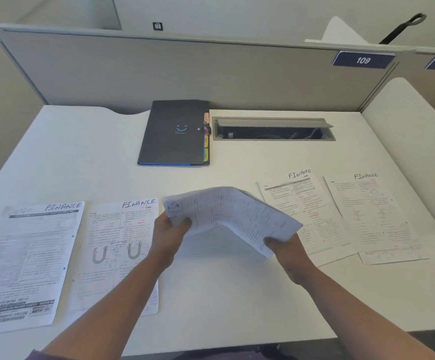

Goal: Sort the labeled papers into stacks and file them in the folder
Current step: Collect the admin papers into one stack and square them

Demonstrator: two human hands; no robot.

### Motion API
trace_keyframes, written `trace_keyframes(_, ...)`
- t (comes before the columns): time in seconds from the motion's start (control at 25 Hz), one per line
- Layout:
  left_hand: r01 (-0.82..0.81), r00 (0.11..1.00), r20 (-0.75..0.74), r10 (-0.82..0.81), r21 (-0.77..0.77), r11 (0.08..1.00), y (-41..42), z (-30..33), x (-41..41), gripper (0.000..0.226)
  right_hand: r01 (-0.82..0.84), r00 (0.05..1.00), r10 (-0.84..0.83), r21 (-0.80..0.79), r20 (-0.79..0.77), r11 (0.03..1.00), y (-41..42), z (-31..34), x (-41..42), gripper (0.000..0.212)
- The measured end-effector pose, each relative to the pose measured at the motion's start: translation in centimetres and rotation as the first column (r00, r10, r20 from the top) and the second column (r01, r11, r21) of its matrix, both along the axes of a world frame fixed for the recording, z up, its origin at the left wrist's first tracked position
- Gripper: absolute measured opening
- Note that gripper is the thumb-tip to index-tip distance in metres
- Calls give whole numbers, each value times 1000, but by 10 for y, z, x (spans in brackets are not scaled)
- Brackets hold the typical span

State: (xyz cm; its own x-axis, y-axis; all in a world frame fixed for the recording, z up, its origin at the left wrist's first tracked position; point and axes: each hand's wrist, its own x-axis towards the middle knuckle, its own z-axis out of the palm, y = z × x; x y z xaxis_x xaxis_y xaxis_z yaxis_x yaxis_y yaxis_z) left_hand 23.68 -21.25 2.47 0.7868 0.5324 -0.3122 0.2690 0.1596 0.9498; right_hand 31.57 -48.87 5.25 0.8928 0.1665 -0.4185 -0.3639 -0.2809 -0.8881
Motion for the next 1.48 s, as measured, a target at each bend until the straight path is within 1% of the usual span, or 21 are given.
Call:
trace_keyframes(0.08,49,999,2,-49,14,999,6,0,1,24,-19,1000,19,-6,-20,1000,1,2,1,41)
trace_keyframes(0.28,118,993,-28,-116,89,989,19,-1,11,18,-54,997,56,44,-55,998,-4,2,5,40)
trace_keyframes(0.4,137,990,-51,-131,165,977,19,6,23,29,-92,990,98,60,-104,994,-11,-2,12,39)
trace_keyframes(0.48,132,991,-50,-123,235,963,19,16,32,31,-122,987,128,58,-98,991,-16,-3,23,36)
trace_keyframes(0.52,133,991,-51,-124,273,953,19,22,37,33,-113,991,118,69,-70,991,-17,-1,30,34)
trace_keyframes(0.6,152,988,-56,-142,361,920,22,39,48,44,-27,999,24,90,37,996,-20,4,49,38)
trace_keyframes(0.64,163,987,-65,-150,406,899,24,47,54,47,19,993,-27,67,117,998,-20,10,60,49)
trace_keyframes(0.68,174,985,-79,-155,445,879,25,56,61,45,35,977,-35,6,208,999,-20,16,70,62)
trace_keyframes(0.72,183,983,-95,-156,477,860,26,65,67,41,17,954,10,-87,301,996,-20,22,80,74)
trace_keyframes(0.76,194,981,-113,-159,509,838,25,74,73,39,-34,918,104,-186,382,982,-19,28,90,82)
trace_keyframes(0.8,216,976,-132,-171,545,810,23,83,80,41,-86,868,211,-282,450,956,-16,34,98,84)
trace_keyframes(0.88,283,959,-180,-218,611,739,20,98,92,42,-148,749,393,-444,533,884,-6,44,112,77)
trace_keyframes(0.92,317,948,-206,-241,632,707,17,104,97,38,-183,708,450,-474,544,861,-2,48,118,68)
trace_keyframes(0.96,344,939,-229,-257,646,681,14,109,101,32,-247,699,491,-469,521,848,1,52,123,57)
trace_keyframes(1.04,389,921,-277,-274,660,642,8,117,108,23,-405,735,555,-405,389,820,7,58,132,27)
trace_keyframes(1.08,409,913,-300,-278,668,622,6,120,110,22,-455,739,586,-396,331,798,9,59,135,15)
trace_keyframes(1.16,446,895,-342,-288,665,599,6,125,109,22,-490,730,616,-402,295,774,11,57,136,26)
trace_keyframes(1.2,457,889,-356,-288,648,609,8,127,107,20,-501,738,616,-387,276,774,11,57,135,29)
trace_keyframes(1.32,424,897,-369,-241,572,702,25,129,98,10,-506,779,580,-306,237,806,8,56,134,24)
trace_keyframes(1.4,358,923,-321,-211,519,776,38,126,90,9,-487,826,529,-225,195,844,6,54,134,20)
trace_keyframes(1.48,270,953,-245,-177,432,861,48,119,83,8,-450,866,473,-159,164,879,8,50,132,18)
